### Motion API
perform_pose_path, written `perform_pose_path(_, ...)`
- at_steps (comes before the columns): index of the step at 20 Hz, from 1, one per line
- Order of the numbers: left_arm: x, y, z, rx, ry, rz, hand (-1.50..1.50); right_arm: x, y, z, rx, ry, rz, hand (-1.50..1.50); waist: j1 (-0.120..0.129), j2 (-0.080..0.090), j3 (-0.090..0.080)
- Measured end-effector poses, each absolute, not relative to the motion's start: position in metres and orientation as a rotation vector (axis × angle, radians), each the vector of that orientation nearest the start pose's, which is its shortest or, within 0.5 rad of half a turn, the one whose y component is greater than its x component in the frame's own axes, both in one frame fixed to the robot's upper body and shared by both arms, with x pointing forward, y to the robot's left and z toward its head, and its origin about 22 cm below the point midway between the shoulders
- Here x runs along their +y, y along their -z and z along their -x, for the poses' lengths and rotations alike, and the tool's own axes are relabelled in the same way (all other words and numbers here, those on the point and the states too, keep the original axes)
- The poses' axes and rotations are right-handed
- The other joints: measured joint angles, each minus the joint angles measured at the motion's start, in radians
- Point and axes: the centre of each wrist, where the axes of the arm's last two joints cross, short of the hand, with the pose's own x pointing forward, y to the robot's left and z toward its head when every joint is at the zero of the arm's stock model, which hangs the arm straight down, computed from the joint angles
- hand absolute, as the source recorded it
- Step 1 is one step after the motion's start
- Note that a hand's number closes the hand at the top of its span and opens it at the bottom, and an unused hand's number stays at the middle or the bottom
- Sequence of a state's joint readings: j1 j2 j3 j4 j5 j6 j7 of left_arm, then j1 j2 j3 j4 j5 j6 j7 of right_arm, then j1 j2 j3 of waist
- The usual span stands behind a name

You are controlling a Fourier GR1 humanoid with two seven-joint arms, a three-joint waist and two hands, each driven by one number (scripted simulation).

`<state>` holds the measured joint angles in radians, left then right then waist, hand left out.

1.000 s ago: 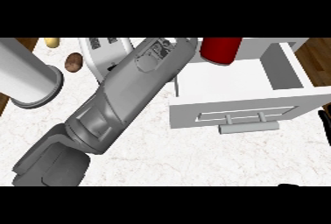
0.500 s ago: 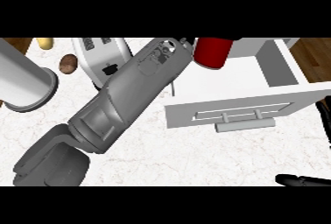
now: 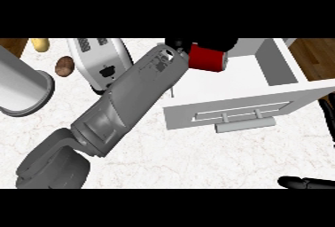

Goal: Pick up the can, place it into the drawer and close the drawer

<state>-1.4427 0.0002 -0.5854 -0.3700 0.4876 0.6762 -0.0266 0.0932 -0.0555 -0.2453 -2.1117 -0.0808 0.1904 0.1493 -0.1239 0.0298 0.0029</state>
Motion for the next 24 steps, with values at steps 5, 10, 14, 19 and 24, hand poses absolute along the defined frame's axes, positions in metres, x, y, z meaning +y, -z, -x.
perform_pose_path(5, -0.005, -0.168, -0.43, -1.777, 0.256, -0.321, -1.5, -0.29, -0.114, -0.188, -1.883, -0.04, 0.135, -1.5, -0.003, 0.002, 0.0)
perform_pose_path(10, -0.005, -0.165, -0.43, -1.781, 0.219, -0.346, -1.5, -0.291, -0.117, -0.19, -1.891, -0.042, 0.129, -1.5, -0.007, 0.003, 0.0)
perform_pose_path(14, -0.001, -0.158, -0.431, -1.779, 0.191, -0.352, -1.5, -0.29, -0.12, -0.185, -1.91, -0.067, 0.144, -1.5, -0.012, 0.003, 0.0)
perform_pose_path(19, -0.002, -0.159, -0.43, -1.766, 0.144, -0.327, -1.5, -0.29, -0.134, -0.179, -1.96, -0.18, 0.265, -1.5, -0.01, 0.002, -0.001)
perform_pose_path(24, -0.007, -0.168, -0.428, -1.764, 0.112, -0.279, -1.5, -0.283, -0.145, -0.179, -2.0, -0.316, 0.361, -1.5, 0.005, 0.0, -0.001)
